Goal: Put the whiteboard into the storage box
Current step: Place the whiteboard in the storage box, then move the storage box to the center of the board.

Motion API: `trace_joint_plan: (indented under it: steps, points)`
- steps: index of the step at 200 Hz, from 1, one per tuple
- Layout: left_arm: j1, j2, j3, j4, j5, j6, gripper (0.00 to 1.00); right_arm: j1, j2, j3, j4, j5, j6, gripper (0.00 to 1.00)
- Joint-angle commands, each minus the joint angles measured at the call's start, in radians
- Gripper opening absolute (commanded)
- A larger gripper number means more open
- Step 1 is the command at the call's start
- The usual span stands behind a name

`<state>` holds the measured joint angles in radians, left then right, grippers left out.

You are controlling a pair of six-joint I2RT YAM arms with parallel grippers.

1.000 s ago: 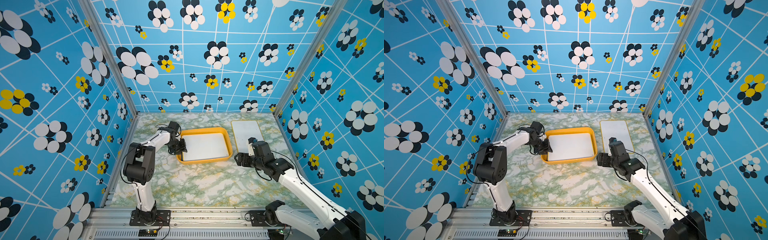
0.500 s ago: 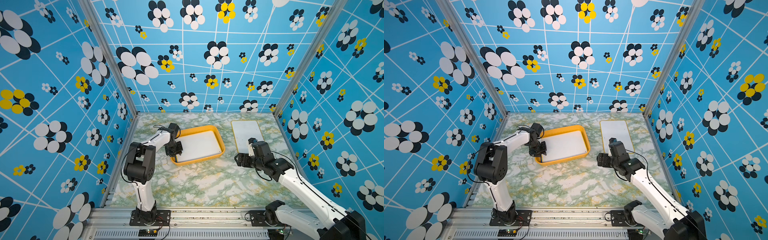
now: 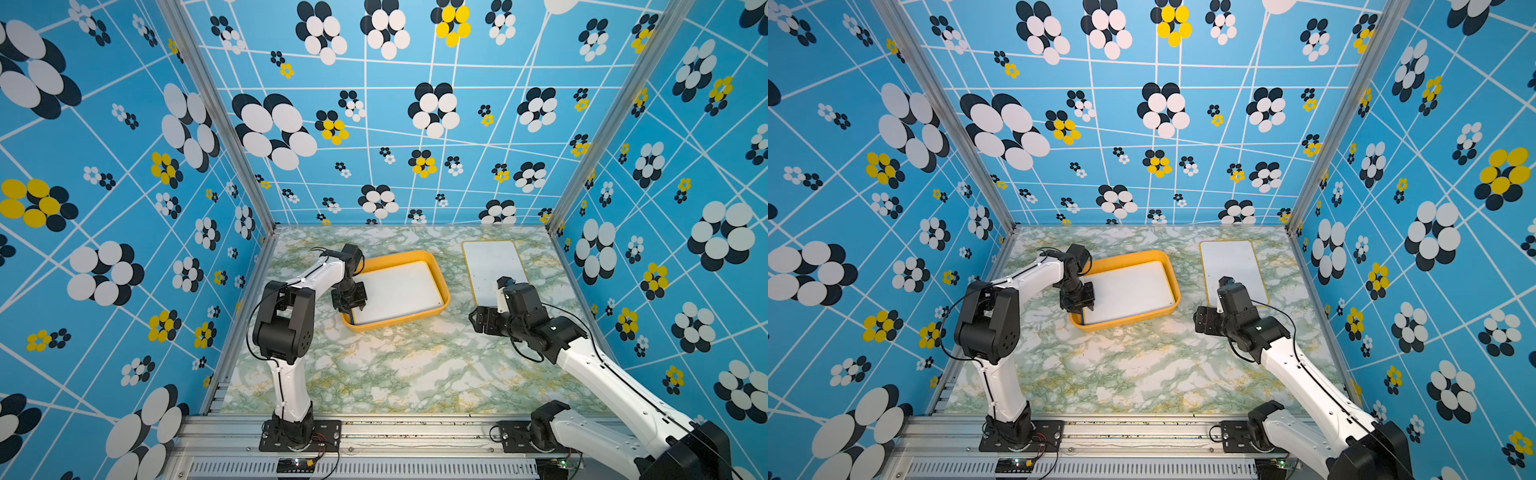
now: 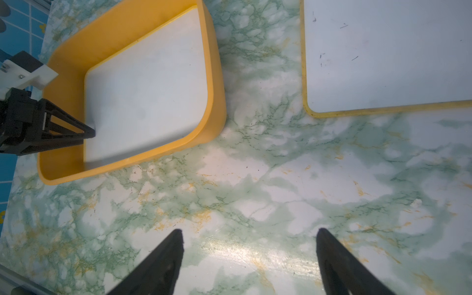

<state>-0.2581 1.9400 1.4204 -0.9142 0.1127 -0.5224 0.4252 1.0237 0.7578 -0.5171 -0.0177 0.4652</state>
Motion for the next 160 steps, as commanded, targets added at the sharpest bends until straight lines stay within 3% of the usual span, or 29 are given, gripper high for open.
trace_joint_plan:
  steps: [1, 28, 31, 42, 75, 107, 160]
  points:
    - [-0.009, -0.010, 0.063, -0.081, -0.048, 0.029, 0.42, 0.006, 0.007, -0.010, 0.003, -0.011, 0.025, 0.84]
    - [-0.022, -0.047, 0.112, -0.109, -0.049, 0.060, 0.42, 0.006, 0.013, -0.009, 0.011, -0.019, 0.037, 0.84]
    - [-0.022, -0.050, 0.117, -0.113, -0.050, 0.063, 0.46, 0.005, 0.014, -0.009, 0.011, -0.019, 0.038, 0.84]
    - [-0.024, -0.066, 0.136, -0.133, -0.059, 0.071, 0.47, 0.006, 0.018, -0.010, 0.014, -0.023, 0.043, 0.84]
    - [-0.024, -0.143, 0.146, -0.198, -0.147, 0.073, 0.48, 0.006, 0.029, -0.011, 0.016, -0.023, 0.053, 0.84]
    - [-0.018, -0.231, 0.089, -0.251, -0.245, 0.038, 0.50, 0.006, 0.045, -0.010, 0.017, -0.020, 0.059, 0.84]
    - [-0.010, -0.263, -0.047, -0.188, -0.215, 0.025, 0.54, 0.006, 0.055, 0.019, -0.006, 0.014, 0.046, 0.84]
